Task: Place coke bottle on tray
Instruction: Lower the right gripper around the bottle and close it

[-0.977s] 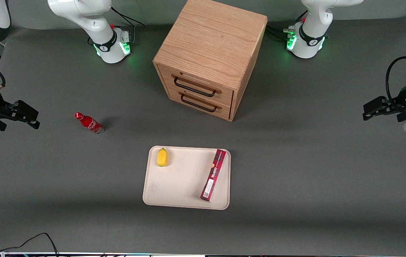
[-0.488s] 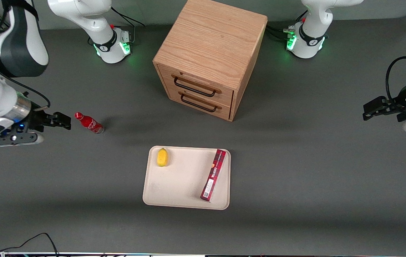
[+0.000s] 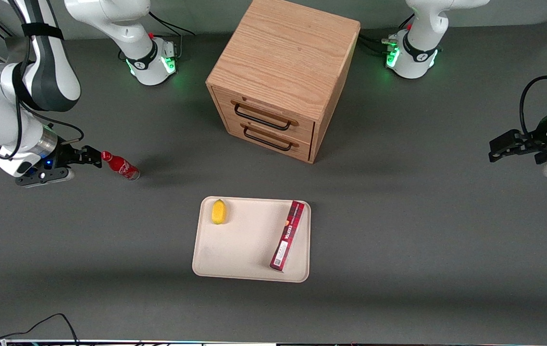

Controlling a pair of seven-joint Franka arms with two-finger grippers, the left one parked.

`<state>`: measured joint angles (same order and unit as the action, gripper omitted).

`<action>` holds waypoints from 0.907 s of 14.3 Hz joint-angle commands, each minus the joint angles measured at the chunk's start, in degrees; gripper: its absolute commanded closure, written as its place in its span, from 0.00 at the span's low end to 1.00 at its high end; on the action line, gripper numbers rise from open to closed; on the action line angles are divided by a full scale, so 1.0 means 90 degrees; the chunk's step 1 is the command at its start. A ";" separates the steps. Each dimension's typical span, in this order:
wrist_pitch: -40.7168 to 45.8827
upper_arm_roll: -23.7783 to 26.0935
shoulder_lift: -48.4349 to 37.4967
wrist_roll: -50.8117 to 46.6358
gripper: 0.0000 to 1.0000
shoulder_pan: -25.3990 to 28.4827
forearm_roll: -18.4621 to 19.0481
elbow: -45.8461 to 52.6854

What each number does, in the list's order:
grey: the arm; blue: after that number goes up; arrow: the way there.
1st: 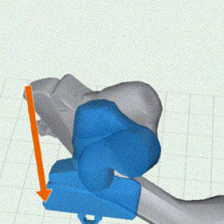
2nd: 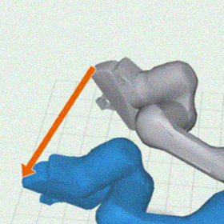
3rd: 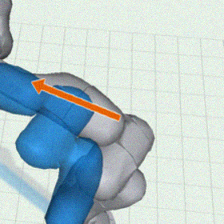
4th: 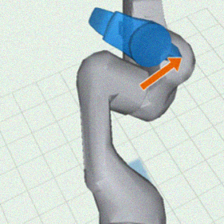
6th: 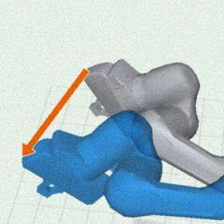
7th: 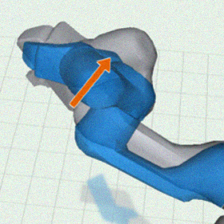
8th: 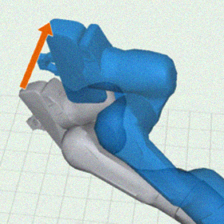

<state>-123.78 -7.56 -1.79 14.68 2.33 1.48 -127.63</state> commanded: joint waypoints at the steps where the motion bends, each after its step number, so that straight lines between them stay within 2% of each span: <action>1: -0.0240 -0.0049 -0.0319 0.0322 0.15 -0.0005 -0.0242 -0.0574; 5: -0.0904 -0.0049 -0.0338 0.0322 0.20 0.0004 -0.0535 -0.1150; 9: -0.0993 -0.0039 -0.0348 0.0235 0.33 0.0004 -0.0633 -0.1375; 13: -0.0954 -0.0029 -0.0456 0.0225 0.80 0.0014 -0.0750 -0.1503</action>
<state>-131.80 -7.86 -3.45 15.85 2.32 -3.85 -139.23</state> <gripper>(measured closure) 0.608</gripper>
